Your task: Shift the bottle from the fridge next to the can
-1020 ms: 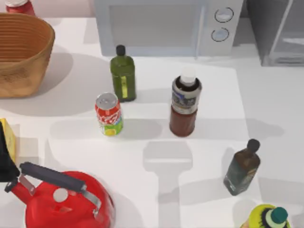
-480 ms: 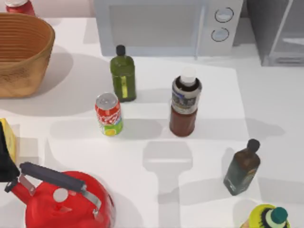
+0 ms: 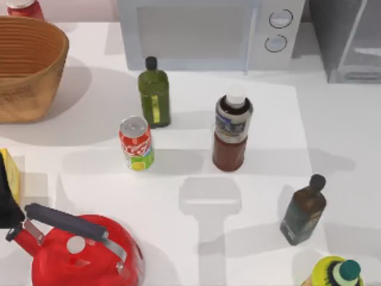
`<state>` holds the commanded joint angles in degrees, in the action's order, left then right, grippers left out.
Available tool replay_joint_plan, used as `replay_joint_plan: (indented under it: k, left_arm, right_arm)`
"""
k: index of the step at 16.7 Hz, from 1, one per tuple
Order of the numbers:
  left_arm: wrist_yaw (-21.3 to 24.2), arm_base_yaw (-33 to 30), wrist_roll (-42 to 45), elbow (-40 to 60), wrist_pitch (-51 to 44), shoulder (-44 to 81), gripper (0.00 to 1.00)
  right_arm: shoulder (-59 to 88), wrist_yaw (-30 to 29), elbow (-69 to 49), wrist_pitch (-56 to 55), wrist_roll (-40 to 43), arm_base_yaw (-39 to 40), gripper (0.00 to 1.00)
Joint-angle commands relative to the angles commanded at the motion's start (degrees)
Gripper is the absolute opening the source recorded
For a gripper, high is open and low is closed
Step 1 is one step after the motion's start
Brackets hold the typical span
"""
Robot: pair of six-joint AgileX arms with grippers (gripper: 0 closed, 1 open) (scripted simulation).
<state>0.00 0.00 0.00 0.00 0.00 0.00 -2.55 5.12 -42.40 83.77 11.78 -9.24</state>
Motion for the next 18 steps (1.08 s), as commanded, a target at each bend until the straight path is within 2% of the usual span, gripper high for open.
replay_joint_plan:
  k: [5,14,18]
  left_arm:
    - [0.00,0.00,0.00,0.00,0.00,0.00,1.00]
    - [0.00,0.00,0.00,0.00,0.00,0.00,1.00]
    - [0.00,0.00,0.00,0.00,0.00,0.00,1.00]
  right_arm:
    - [21.28,9.64,-7.24,0.44,21.09,-19.02,1.00]
    - [70.25,31.41,-22.26,1.54,68.59,-61.98,1.00]
    - [89.04,40.17,-28.10,1.47,87.20,-78.63,1.00]
